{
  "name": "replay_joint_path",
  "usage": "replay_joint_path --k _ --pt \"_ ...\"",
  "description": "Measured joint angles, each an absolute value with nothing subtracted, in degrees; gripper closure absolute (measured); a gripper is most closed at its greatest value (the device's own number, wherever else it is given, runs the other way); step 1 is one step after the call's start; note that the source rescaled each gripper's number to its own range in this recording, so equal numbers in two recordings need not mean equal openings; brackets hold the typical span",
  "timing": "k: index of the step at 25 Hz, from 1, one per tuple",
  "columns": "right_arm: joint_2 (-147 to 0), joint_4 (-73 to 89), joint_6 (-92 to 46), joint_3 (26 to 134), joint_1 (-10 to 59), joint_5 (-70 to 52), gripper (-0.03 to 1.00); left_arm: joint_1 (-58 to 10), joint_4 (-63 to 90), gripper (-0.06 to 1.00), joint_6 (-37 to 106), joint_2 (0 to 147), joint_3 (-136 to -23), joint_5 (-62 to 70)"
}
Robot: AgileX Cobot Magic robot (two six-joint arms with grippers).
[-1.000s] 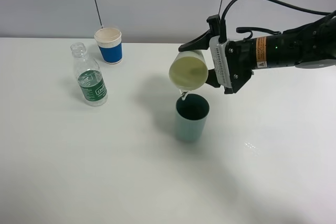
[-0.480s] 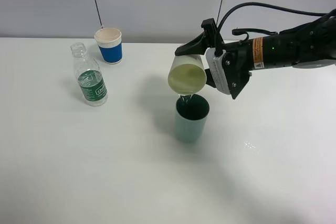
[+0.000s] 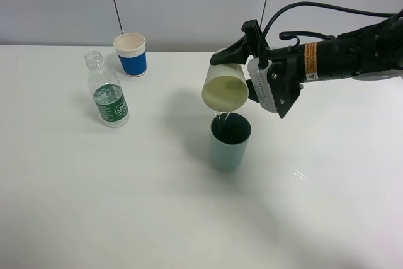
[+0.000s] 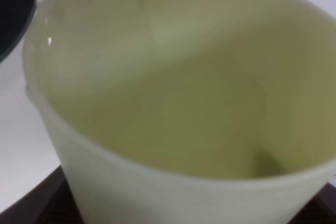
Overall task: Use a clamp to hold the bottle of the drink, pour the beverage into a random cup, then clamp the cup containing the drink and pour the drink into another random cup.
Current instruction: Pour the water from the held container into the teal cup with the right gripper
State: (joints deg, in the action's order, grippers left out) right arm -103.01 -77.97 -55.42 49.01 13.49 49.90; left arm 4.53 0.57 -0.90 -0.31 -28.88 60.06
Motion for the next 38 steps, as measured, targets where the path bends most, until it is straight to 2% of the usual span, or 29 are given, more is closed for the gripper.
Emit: replay_joint_path --k 14,30,38 --pt "-102.9 -77.8 -60.8 49.0 13.9 49.1 0.96 4.5 0.6 -0.06 -0.9 -0.3 -28.9 60.1" --pt "-102.2 -78.6 -76.5 49.0 14.1 49.1 0.96 4.5 0.6 -0.06 -0.9 -0.3 -28.9 60.1" --pt "-102.1 -78.7 -79.9 49.0 15.1 52.6 0.96 4.5 0.6 -0.06 -0.9 -0.3 -28.9 60.1"
